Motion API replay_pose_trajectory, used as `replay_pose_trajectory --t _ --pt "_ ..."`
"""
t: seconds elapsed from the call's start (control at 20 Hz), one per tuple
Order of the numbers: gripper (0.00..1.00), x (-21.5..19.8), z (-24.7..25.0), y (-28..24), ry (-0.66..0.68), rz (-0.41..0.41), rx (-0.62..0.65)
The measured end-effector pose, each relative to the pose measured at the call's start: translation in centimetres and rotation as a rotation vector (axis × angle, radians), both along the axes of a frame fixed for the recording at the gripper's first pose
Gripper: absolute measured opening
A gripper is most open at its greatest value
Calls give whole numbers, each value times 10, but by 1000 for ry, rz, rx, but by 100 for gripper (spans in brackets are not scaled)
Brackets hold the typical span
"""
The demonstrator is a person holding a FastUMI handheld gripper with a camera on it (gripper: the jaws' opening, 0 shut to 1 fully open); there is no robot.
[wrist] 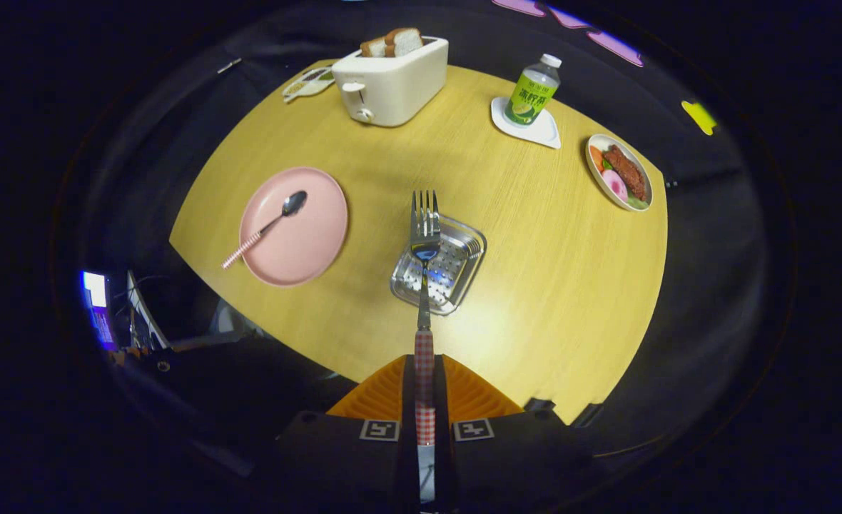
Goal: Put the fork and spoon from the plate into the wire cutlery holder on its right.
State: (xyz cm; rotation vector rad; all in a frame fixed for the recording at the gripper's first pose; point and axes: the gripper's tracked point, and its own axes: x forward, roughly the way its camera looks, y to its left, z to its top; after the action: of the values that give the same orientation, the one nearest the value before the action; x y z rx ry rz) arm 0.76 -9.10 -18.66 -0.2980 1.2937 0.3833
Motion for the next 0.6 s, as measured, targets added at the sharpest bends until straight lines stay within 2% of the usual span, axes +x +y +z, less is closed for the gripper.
replay_pose_trajectory --t 0.2,0.4,0.6 --pt "13 9 -21 -24 152 67 -157" --pt "13 15 -32 -26 290 127 -262" --pt "13 24 -39 -26 386 110 -345"
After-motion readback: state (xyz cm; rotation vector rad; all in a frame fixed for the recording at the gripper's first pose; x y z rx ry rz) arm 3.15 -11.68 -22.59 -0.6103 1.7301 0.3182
